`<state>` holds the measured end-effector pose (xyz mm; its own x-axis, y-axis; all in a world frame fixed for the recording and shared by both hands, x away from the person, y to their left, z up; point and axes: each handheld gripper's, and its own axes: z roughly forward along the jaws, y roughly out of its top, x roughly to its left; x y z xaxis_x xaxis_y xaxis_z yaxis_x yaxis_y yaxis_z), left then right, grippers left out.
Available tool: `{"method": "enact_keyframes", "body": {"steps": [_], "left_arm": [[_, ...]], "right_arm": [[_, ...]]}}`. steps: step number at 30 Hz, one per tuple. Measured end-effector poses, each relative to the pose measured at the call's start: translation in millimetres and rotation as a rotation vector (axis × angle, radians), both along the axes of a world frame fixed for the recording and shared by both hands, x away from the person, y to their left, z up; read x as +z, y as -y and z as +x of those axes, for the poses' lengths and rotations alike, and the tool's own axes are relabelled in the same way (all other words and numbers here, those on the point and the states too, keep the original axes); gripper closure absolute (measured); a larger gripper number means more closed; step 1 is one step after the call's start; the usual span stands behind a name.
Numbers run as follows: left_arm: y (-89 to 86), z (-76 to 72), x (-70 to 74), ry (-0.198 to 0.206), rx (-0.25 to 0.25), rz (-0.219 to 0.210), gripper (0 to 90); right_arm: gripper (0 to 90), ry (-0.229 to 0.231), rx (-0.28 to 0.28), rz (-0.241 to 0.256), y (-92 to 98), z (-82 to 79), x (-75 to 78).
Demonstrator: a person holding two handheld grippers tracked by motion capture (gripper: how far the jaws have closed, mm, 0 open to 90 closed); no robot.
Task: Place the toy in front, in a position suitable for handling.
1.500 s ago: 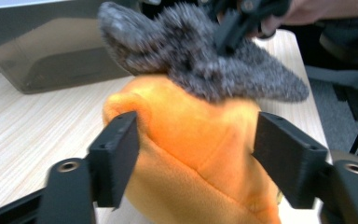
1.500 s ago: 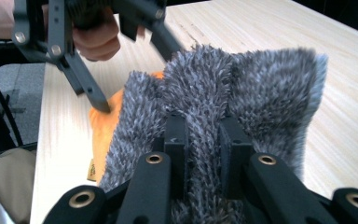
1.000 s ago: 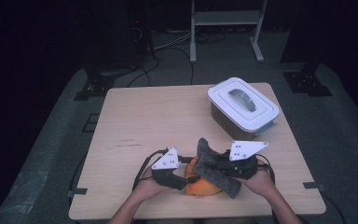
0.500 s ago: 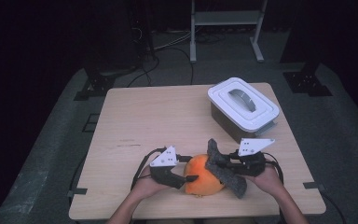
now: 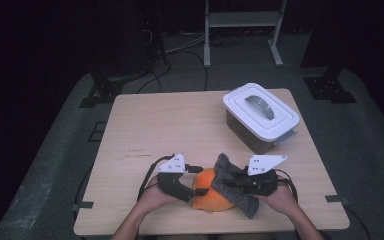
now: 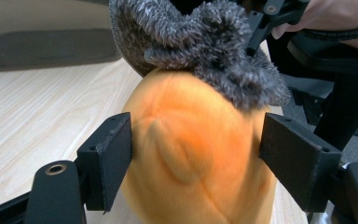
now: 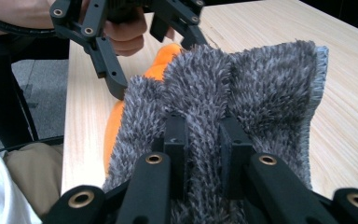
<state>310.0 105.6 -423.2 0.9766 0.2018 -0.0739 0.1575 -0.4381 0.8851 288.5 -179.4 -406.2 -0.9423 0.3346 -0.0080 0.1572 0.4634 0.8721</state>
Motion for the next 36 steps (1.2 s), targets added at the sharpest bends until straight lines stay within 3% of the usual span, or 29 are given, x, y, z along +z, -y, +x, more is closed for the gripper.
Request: {"method": "enact_keyframes", "body": {"steps": [5,13,16,19,22,24,26,29,31,33,36], "left_arm": [[-1.2,0.0,-2.2,0.012,-0.004,0.005,33.7],[-3.9,2.1,-2.9,-0.001,-0.006,0.0,32.9],[-4.2,3.1,-0.2,-0.021,-0.006,0.0,25.3],[-1.4,3.0,1.5,-0.051,-0.013,-0.017,18.7],[4.8,1.1,-0.2,-0.058,-0.026,0.014,13.9],[7.0,-1.0,-2.5,-0.043,-0.029,0.035,18.3],[6.1,-1.7,0.3,-0.003,-0.022,0.047,30.7],[6.0,-6.0,6.6,0.099,-0.01,0.023,43.2],[8.4,-9.9,10.3,0.185,0.01,0.022,45.6],[9.6,-11.1,11.6,0.236,0.029,0.015,45.8],[9.4,-7.1,7.1,0.204,0.027,0.025,44.2]], "right_arm": [[75.3,-0.011,0.0,0.004,6.2,3.2,1.1],[75.2,-0.078,-0.064,0.027,27.6,14.7,-6.0],[75.2,-0.067,-0.044,0.013,20.7,10.3,-5.5],[75.2,-0.066,0.01,0.029,12.8,4.2,-4.2],[75.2,-0.055,0.061,0.027,3.2,-2.5,-1.9],[75.2,-0.048,0.062,0.018,1.5,-3.5,-0.8],[75.3,-0.045,0.048,0.022,3.4,-2.3,0.3],[75.4,-0.018,0.018,0.046,6.7,0.1,6.8],[75.5,0.013,-0.004,0.071,7.5,1.6,12.1],[75.3,0.029,-0.021,0.093,7.1,4.1,15.6],[75.3,0.02,-0.034,0.089,5.6,9.2,11.6]]}}
